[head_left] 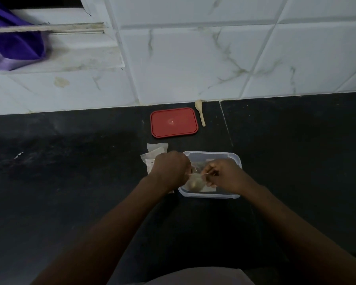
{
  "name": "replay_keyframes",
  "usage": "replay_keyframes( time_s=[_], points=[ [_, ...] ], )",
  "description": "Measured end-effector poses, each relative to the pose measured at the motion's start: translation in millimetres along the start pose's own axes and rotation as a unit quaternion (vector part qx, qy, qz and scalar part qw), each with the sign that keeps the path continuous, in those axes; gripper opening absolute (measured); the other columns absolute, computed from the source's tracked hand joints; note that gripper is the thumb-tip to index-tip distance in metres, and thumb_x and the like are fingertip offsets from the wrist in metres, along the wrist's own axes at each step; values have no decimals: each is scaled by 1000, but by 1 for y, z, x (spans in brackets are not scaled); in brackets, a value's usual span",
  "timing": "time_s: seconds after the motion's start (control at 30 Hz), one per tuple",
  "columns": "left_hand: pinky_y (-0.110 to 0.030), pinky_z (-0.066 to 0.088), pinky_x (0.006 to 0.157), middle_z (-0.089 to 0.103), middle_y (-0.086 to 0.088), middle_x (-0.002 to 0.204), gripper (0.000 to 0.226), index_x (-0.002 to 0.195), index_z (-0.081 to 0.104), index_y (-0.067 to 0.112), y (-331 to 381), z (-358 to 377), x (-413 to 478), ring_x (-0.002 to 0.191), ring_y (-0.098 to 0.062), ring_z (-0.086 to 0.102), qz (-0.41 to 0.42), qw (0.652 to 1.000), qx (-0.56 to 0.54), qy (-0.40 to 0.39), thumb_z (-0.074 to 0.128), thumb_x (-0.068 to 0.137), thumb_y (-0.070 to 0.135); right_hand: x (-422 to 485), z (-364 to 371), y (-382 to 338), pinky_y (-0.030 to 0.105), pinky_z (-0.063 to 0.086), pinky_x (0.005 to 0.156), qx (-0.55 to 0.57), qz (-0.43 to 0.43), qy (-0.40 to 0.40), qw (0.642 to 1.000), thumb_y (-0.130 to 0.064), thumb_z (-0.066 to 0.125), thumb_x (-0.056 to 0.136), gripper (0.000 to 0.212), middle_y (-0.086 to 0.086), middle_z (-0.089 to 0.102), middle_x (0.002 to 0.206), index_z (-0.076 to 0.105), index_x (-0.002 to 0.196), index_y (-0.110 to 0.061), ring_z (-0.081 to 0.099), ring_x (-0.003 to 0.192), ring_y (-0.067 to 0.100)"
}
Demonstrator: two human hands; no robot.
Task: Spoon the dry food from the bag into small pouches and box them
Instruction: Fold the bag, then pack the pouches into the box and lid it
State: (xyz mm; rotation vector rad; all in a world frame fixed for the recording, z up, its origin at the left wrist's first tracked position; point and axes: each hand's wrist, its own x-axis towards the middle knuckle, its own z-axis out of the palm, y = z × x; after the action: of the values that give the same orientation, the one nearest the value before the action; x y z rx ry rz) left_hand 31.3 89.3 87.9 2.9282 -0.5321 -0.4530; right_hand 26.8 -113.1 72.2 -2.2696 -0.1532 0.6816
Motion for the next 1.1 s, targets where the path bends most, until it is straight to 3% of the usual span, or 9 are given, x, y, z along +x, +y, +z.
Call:
replay_keyframes(
  time_s=[0.1, 0.2, 0.37, 0.47, 0.63, 0.73, 0.87, 0.97, 1.1],
  points=[
    [-33, 49, 83, 57, -1, 120, 27, 117, 71, 24, -2, 10, 5, 108, -18, 57, 15, 999, 29, 24, 69, 93, 38, 10, 10, 3, 36, 61, 85, -24, -3, 11, 1000, -6, 73, 91, 20, -9, 73, 87, 72, 90, -26, 71, 78, 6],
    [-27, 45, 79, 52, 6, 120, 28, 119, 68, 30, -9, 10, 2, 109, -13, 56, -2, 994, -63, 86, 71, 92, 37, 14, 7, 1, 31, 57, 89, -41, -13, 51, 998, -15, 73, 91, 13, -11, 72, 91, 74, 97, -26, 66, 88, 1],
    [-20, 42, 70, 55, 14, 113, 23, 111, 70, 30, -43, 6, -9, 90, -2, 55, -98, 958, -227, 147, 74, 90, 37, 17, -6, -24, 11, 47, 74, -17, -69, 126, 989, -16, 74, 87, 23, -19, 69, 99, 74, 107, -28, 63, 93, -5],
    [-25, 50, 75, 64, 10, 113, 17, 105, 70, 30, -69, 9, -14, 87, -3, 59, -156, 956, -218, 114, 76, 90, 32, 27, -1, -48, 19, 54, 79, -21, -129, 143, 981, -15, 73, 89, 21, -13, 73, 101, 77, 107, -24, 65, 92, 0],
    [-32, 56, 87, 63, 8, 122, 26, 115, 69, 30, -84, 15, -19, 96, -5, 59, -182, 967, -172, 41, 76, 90, 29, 54, 26, -76, 36, 53, 96, -123, -160, 94, 975, -21, 71, 91, 18, -11, 75, 103, 78, 107, -25, 66, 96, 4],
    [-34, 56, 90, 64, 9, 123, 29, 118, 68, 31, -84, 18, -20, 104, -7, 61, -178, 976, -125, 13, 76, 90, 32, 66, 43, -83, 45, 35, 108, -261, -157, 58, 951, -30, 70, 91, 22, -12, 73, 109, 75, 112, -32, 58, 113, 14],
    [-41, 48, 104, 66, 11, 123, 34, 122, 64, 33, -84, 24, -17, 114, -9, 61, -167, 983, -62, -35, 74, 90, 39, 71, 57, -90, 58, 14, 116, -398, -116, -6, 910, -40, 68, 91, 27, -7, 68, 113, 72, 117, -32, 46, 127, 21],
    [-42, 46, 106, 68, 10, 118, 25, 117, 65, 31, -84, 24, -15, 110, -10, 62, -168, 983, -64, -48, 71, 93, 35, 71, 61, -91, 64, 7, 118, -412, -104, -22, 905, -39, 69, 92, 25, -5, 67, 112, 72, 115, -32, 45, 129, 23],
    [-35, 55, 92, 69, 8, 104, 12, 103, 72, 25, -88, 15, -18, 95, -8, 64, -167, 973, -154, -42, 70, 95, 32, 67, 53, -82, 61, 10, 117, -344, -113, 7, 932, -35, 67, 92, 14, -12, 70, 107, 76, 102, -33, 46, 126, 19]
  ],
)
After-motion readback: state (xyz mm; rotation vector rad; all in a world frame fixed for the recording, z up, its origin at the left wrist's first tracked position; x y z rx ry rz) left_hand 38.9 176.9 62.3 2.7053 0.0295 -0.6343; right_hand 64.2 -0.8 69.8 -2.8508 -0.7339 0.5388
